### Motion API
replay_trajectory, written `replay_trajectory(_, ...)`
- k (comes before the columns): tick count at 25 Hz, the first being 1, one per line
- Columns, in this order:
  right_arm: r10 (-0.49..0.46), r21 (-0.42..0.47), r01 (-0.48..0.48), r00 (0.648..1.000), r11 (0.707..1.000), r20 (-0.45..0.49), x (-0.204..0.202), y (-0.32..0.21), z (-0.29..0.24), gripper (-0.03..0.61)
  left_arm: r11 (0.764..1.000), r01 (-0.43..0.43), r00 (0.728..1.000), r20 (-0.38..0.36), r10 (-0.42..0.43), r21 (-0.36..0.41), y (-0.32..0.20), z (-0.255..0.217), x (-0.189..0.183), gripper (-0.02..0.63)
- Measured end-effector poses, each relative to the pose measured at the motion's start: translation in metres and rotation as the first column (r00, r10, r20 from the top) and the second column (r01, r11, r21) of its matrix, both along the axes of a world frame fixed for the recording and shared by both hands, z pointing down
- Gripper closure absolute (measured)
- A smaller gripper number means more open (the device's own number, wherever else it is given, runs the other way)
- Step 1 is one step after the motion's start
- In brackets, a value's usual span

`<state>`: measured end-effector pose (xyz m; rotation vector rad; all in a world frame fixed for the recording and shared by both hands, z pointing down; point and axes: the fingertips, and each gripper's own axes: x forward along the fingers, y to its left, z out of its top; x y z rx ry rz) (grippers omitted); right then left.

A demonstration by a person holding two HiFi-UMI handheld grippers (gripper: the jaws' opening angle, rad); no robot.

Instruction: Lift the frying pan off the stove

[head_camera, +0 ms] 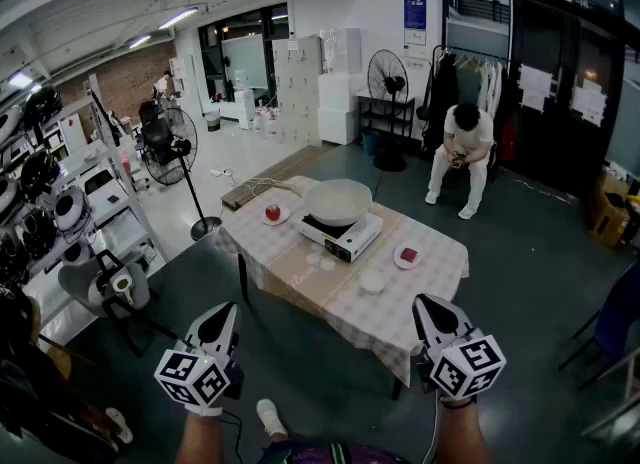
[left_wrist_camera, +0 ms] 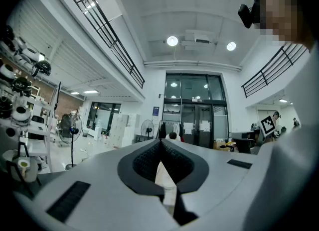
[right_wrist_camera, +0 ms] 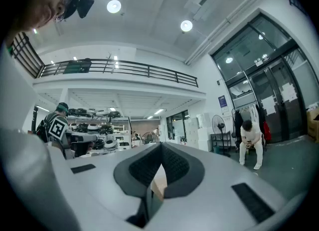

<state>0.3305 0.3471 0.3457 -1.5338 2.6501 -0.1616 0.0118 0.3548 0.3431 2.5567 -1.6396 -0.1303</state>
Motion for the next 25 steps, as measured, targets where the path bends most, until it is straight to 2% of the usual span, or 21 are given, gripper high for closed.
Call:
replay_trajectory(7,-0.006,0.013,0.006,1.0,1.0,0.013,-0.004,0.002,-0.012,0.574,1.0,-0.016,0.999,0.039,0.016,-0.002,0.005,-0.007,0.006,0.591)
replay_trajectory(17,0.02,0.026,-0.019,1.0,0.999,-0.019,-0.037,-0.023,-0.01,0.574,0.999,0.004,1.0,0.011,-0.005,0.033,-0.01,-0.014,-0.032,0.591)
replay_trajectory(25,0.055,0.023,-0.054,0.998,0.998,-0.043,-0.052,-0.053,0.003,0.572,0.999,0.024,1.0,0.001,-0.024,0.027,-0.027,-0.004,-0.05,0.591)
